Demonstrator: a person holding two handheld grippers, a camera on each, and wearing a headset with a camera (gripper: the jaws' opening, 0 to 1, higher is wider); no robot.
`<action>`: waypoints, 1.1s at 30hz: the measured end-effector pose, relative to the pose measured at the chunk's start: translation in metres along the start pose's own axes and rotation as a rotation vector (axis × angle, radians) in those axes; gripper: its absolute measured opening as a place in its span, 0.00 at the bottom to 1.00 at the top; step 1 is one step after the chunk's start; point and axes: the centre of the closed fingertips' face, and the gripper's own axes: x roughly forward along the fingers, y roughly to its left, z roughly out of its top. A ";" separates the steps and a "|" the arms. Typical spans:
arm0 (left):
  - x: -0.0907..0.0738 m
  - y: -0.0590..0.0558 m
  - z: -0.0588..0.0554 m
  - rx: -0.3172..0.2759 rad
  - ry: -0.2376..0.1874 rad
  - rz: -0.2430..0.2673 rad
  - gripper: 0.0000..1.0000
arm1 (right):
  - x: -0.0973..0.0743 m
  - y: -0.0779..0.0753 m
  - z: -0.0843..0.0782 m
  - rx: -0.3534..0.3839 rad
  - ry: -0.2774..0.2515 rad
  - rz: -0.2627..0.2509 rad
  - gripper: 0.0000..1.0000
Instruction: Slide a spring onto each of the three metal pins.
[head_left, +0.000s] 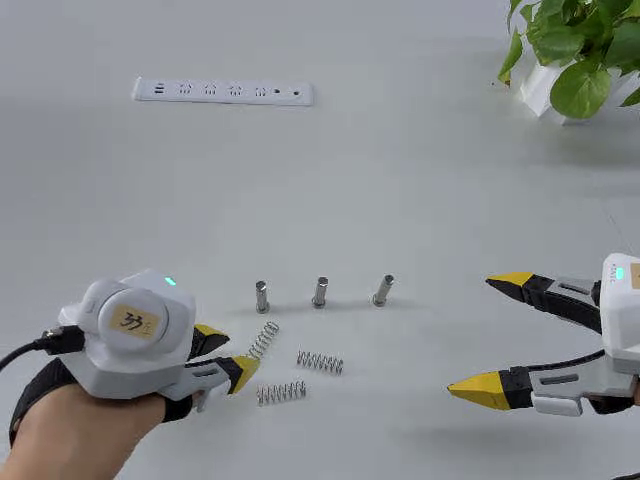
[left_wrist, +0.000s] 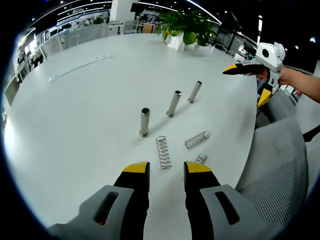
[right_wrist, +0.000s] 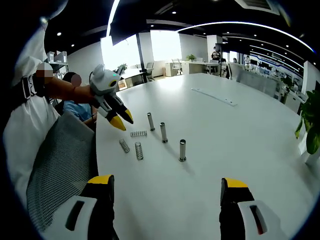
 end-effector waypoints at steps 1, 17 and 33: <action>0.002 -0.001 0.000 0.002 0.006 0.003 0.24 | 0.000 0.000 -0.001 -0.002 -0.001 0.003 0.89; 0.019 0.002 -0.009 0.035 0.071 0.031 0.18 | -0.004 -0.003 -0.005 -0.009 -0.001 0.011 0.90; 0.021 0.009 -0.013 0.076 0.097 0.043 0.12 | -0.001 -0.004 -0.004 -0.005 0.001 0.004 0.88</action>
